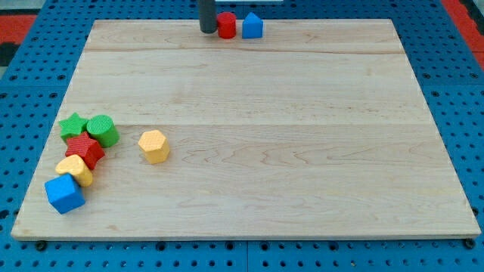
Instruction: Move your arm right to the yellow hexagon
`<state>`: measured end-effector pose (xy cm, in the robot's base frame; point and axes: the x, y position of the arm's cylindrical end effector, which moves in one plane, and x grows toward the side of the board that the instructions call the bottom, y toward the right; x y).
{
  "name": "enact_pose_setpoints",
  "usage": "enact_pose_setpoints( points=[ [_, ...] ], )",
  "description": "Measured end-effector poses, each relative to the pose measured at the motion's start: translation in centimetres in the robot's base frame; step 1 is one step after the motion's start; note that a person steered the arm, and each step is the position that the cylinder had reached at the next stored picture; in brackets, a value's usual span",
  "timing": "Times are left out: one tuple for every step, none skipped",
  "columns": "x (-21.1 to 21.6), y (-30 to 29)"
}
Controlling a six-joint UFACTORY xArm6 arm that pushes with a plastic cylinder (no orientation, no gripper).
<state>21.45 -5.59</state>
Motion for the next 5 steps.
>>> enact_pose_setpoints(
  points=[
    [1.1, -0.3],
    [7.2, -0.6],
    [16.8, 0.1],
    [23.3, 0.2],
    [29.1, 0.2]
  ],
)
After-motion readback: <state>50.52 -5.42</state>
